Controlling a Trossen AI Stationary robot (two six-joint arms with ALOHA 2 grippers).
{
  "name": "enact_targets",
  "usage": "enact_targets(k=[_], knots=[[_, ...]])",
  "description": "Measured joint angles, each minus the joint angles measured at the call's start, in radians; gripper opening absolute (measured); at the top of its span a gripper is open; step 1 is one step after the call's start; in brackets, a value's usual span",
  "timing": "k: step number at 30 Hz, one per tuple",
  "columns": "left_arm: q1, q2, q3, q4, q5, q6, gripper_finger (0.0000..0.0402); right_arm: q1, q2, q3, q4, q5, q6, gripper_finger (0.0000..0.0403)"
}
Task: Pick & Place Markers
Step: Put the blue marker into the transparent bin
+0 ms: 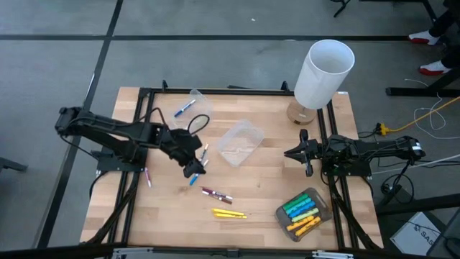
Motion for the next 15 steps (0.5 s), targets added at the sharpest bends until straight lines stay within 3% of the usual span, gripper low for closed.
enact_targets(k=[10, 15], knots=[[-0.143, 0.010, 0.000, -0.058, -0.140, -0.157, 0.0164, 0.000, 0.000, 0.000, 0.000, 0.000, 0.000, 0.0040], [-0.178, 0.069, 0.001, -0.078, -0.150, -0.219, 0.0164, 0.000, 0.000, 0.000, 0.000, 0.000, 0.000, 0.0040]])
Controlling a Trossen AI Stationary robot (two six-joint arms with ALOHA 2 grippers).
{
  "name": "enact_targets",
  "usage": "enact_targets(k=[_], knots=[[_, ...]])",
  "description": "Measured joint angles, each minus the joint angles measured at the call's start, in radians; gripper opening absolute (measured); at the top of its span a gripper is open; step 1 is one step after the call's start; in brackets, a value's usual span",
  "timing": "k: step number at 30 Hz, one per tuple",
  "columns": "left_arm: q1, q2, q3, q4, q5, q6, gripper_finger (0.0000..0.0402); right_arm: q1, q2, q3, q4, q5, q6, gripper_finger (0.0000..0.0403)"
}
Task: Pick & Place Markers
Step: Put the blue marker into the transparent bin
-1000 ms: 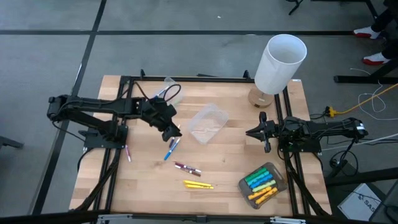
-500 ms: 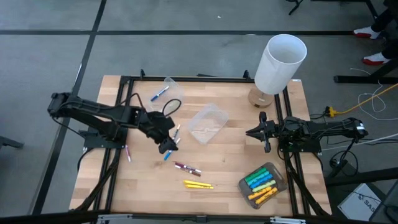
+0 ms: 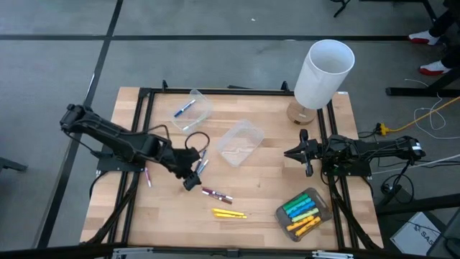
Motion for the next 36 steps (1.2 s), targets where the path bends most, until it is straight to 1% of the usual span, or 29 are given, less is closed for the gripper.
enact_targets(k=[9, 14, 19, 22, 24, 28, 31, 36], knots=[[-0.012, 0.149, 0.000, 0.009, 0.016, -0.047, 0.0164, 0.000, 0.000, 0.000, 0.000, 0.000, 0.000, 0.0040], [-0.009, 0.204, 0.000, -0.005, 0.008, -0.091, 0.0164, 0.000, 0.000, 0.000, 0.000, 0.000, 0.000, 0.0040], [0.001, 0.244, 0.000, -0.031, 0.003, -0.100, 0.0164, 0.000, 0.000, 0.000, 0.000, 0.000, 0.000, 0.0040], [0.020, 0.255, 0.002, -0.098, 0.004, -0.093, 0.0164, 0.000, 0.000, 0.000, 0.000, 0.000, 0.000, 0.0040], [0.037, 0.257, 0.016, -0.180, -0.002, -0.078, 0.0164, 0.000, 0.000, 0.000, 0.000, 0.000, 0.000, 0.0040], [0.066, 0.257, 0.058, -0.286, -0.046, -0.026, 0.0164, 0.000, 0.000, 0.000, 0.000, 0.000, 0.000, 0.0040], [0.085, 0.257, 0.085, -0.304, -0.072, 0.007, 0.0164, 0.000, 0.000, 0.000, 0.000, 0.000, 0.000, 0.0040], [0.103, 0.257, 0.097, -0.312, -0.102, 0.005, 0.0164, 0.000, 0.000, 0.000, 0.000, 0.000, 0.000, 0.0040]])
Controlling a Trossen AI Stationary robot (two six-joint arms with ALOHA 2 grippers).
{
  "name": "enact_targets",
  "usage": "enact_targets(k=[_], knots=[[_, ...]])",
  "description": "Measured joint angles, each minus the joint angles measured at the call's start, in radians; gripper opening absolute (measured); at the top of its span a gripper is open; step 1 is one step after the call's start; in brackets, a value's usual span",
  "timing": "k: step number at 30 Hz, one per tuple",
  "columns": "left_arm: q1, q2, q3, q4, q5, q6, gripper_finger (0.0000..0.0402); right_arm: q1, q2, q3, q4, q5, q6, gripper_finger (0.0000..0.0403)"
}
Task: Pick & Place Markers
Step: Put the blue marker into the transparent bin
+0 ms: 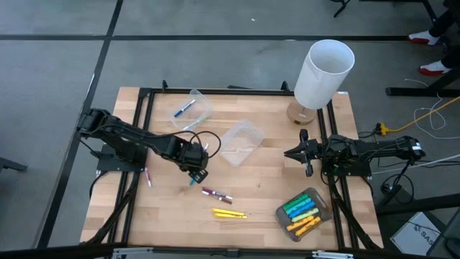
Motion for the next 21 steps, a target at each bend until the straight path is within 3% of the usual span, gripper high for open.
enact_targets(k=[10, 21], knots=[[0.002, 0.000, 0.000, -0.063, -0.059, 0.008, 0.0164, 0.000, 0.000, 0.000, 0.000, 0.000, 0.000, 0.0040], [-0.029, 0.000, 0.000, -0.009, -0.067, -0.039, 0.0163, 0.000, 0.000, 0.000, 0.000, 0.000, 0.000, 0.0040]])
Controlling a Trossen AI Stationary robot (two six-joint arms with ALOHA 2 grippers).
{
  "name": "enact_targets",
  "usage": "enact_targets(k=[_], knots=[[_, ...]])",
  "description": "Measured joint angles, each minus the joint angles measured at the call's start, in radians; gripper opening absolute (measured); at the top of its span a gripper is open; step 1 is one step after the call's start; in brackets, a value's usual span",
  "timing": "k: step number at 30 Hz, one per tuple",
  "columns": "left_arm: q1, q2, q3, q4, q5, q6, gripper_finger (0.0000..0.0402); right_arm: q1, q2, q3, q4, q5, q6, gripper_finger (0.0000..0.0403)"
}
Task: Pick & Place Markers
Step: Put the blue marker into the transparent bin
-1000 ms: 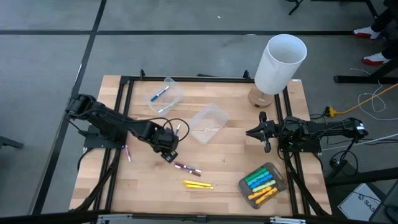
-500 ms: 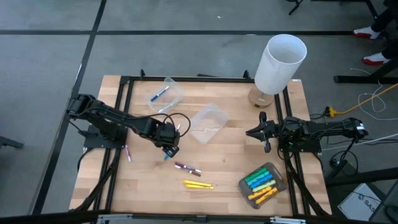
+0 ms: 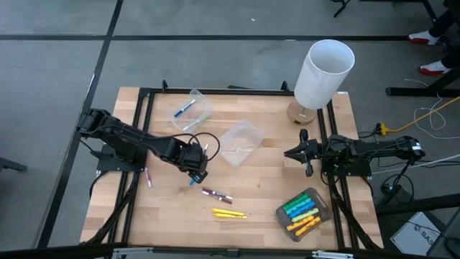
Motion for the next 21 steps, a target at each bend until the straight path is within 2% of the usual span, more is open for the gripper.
enact_targets(k=[8, 13, 21], knots=[[-0.057, 0.000, 0.000, 0.031, 0.016, -0.061, 0.0133, 0.000, 0.000, 0.000, 0.000, 0.000, 0.000, 0.0040], [-0.080, 0.000, 0.000, 0.104, 0.023, -0.013, 0.0118, 0.000, 0.000, 0.000, 0.000, 0.000, 0.000, 0.0040], [-0.075, 0.003, 0.000, 0.209, 0.008, 0.028, 0.0123, 0.000, 0.000, 0.000, 0.000, 0.000, 0.000, 0.0040]])
